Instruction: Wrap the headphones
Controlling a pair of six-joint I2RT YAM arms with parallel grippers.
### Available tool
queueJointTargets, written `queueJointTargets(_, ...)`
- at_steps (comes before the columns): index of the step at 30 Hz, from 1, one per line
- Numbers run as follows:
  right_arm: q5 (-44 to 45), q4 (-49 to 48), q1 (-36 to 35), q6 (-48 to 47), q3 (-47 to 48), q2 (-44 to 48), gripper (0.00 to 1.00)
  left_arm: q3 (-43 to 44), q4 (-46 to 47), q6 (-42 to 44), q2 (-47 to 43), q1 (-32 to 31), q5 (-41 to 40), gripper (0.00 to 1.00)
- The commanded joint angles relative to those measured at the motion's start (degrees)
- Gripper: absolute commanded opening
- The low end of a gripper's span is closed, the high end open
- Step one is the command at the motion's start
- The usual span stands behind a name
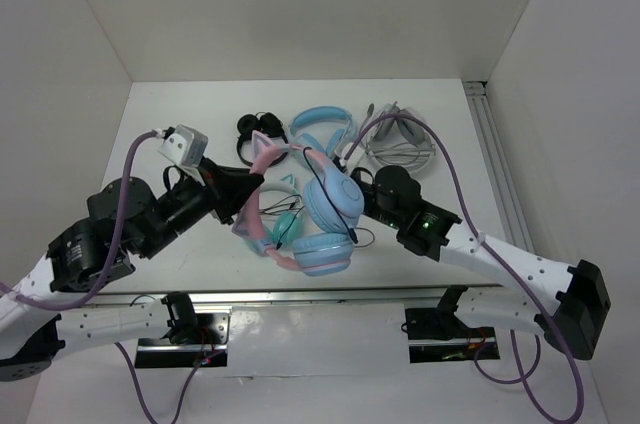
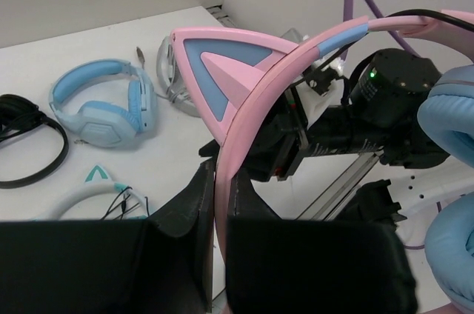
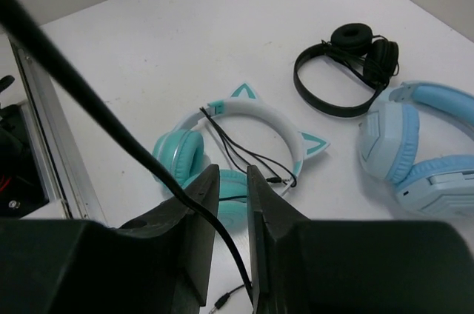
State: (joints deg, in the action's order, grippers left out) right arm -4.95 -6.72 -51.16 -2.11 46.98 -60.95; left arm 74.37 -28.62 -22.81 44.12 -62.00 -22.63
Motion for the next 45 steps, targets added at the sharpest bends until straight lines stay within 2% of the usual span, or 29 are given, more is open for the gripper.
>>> queueJointTargets(1,-1.64,-9.18,0.36,1.85,-1.54,-0.66,0.29,3.15,9.20,-3.30,-0.17,-0.23,-0.65,0.00)
queueJointTargets(10,-4.54,-17.88,0.36,5.71,-9.79,0.13,0.30,3.68,9.20,-7.60,-0.70,-0.23,-11.89,0.00)
queueJointTargets(18,-8.84,-23.68,0.36,8.52,-12.17,-1.45,0.30,7.80,10.34,-7.60,2.90,-0.23,-14.89,0.00)
queueJointTargets(26,-10.61,-28.87,0.36,11.07,-15.43,-3.91,0.38,11.24,10.86,-6.99,5.80,-0.23,-19.12,0.00)
queueJointTargets(33,-11.92,-35.37,-0.35,13.36,-17.36,-6.55,0.38,12.47,10.87,-6.99,6.85,-0.23,-21.74,0.00)
queueJointTargets(34,-11.92,-36.68,-1.04,13.36,-17.36,-6.55,0.29,12.47,10.87,-6.99,6.86,-0.23,-21.75,0.00)
queueJointTargets(37,-10.43,-38.27,-2.71,13.89,-17.98,-7.08,0.15,12.47,10.87,-7.60,6.86,-0.23,-23.15,0.00)
queueJointTargets(38,-9.56,-38.28,-2.72,13.89,-18.50,-7.08,0.06,12.47,10.87,-8.21,6.86,-0.23,-23.16,0.00)
queueJointTargets(42,-5.35,-38.81,-7.10,13.89,-18.50,-7.08,0.01,11.85,10.87,-9.35,6.34,-0.23,-27.45,0.00)
queueJointTargets(45,-1.22,-33.99,-11.57,12.57,-18.50,-6.02,0.00,10.63,10.34,-9.36,6.33,-0.23,-33.50,0.00)
